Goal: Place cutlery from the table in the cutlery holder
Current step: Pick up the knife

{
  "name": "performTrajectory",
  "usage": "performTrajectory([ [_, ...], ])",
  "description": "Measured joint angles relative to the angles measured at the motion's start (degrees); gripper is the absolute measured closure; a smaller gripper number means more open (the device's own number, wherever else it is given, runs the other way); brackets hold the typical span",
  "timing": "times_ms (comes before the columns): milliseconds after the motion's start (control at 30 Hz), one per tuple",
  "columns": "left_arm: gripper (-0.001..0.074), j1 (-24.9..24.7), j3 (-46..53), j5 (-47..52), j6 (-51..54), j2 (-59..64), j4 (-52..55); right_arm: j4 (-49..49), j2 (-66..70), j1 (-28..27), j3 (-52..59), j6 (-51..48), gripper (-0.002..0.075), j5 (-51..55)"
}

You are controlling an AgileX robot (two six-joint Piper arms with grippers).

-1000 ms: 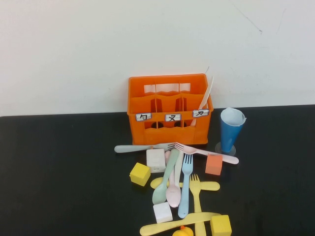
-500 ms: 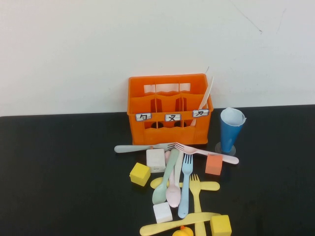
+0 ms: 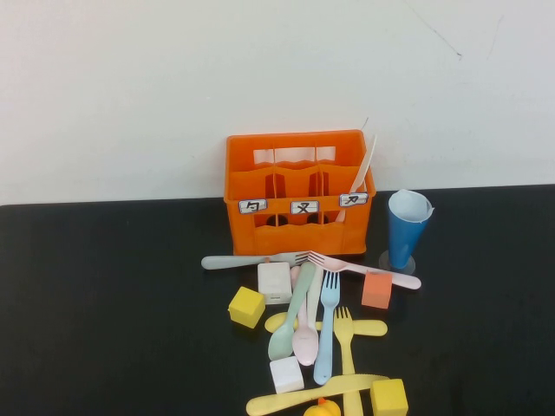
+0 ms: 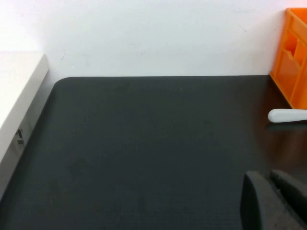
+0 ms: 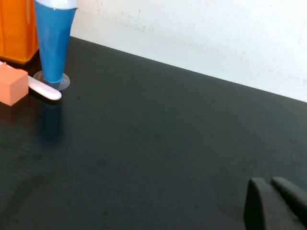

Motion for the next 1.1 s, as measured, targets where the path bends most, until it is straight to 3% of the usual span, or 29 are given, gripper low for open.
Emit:
performTrajectory([
  [300, 0.0736, 0.00, 0.00, 0.00, 0.00, 0.00, 0.00, 2.37, 0.00, 0.00, 0.00, 1.81, 0.0729, -1.27],
  [567, 0.0736, 0.00, 0.00, 0.00, 0.00, 0.00, 0.00, 9.70, 0.00, 0.97, -0.27, 8.20, 0.0729, -14.56],
  [800, 0.0736, 0.00, 0.00, 0.00, 0.00, 0.00, 0.00, 10.23, 0.00, 2.21, -9.48, 11.63, 0.0729, -10.69],
  [1100, 0.0736, 0.00, 0.00, 0.00, 0.21, 0.00, 0.00, 10.23, 0.00, 2.21, -15.40, 8.86, 0.0729, 1.70],
])
